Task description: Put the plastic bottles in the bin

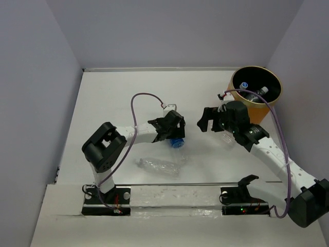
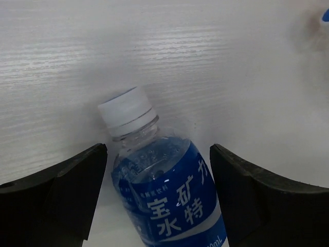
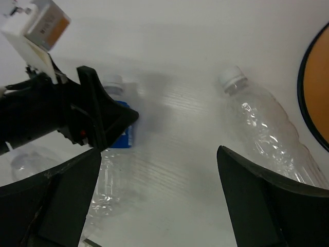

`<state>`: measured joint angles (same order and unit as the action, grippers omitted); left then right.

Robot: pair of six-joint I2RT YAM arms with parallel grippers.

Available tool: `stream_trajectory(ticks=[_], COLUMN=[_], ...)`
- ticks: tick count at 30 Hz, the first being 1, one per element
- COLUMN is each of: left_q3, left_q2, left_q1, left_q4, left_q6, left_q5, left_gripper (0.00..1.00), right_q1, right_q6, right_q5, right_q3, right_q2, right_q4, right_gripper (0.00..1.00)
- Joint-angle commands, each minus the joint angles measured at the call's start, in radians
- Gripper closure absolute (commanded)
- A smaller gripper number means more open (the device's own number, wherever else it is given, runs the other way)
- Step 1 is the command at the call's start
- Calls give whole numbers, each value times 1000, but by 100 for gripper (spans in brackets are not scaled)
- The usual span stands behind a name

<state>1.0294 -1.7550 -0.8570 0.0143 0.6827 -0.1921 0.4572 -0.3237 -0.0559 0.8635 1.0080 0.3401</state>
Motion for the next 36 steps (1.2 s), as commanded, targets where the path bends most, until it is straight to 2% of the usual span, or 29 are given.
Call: stream_trajectory(ticks=[1,5,7,13,21,29,32,33,36], left_q3=[60,67,61,18,-64,-156,-183,-196,-207], left_q2=[-44,-60,-43,73,222,400,466,482,532], left_q1=[-5,-4,-5,-4,3,26,33,36,42], left_q4=[7,-7,-13,-106,-203,-226,-223,-221,-218], left_q6=[-12,-21,-31,-54,-8,5,5,5,3], left_q5=[-64,-67,-76,-95,-90,-136,-156,-161,-175], left_gripper=[11,18,25,42,44,44,44,44,44], right_q1=[0,0,0,9,29,29,38,69,112], right_q6=[17,14,18,47,120,149,135,121,115], right_q5=[115,224,296,447,608,510,501,495,482], right_q3=[-6,9,37,104,166,221,258,272,288], right_q2=[50,130,177,377,524,705,724,709,622], right_q4=[91,112,129,166,171,185,185,181,148], right_gripper=[0,0,0,0,0,3,26,40,50])
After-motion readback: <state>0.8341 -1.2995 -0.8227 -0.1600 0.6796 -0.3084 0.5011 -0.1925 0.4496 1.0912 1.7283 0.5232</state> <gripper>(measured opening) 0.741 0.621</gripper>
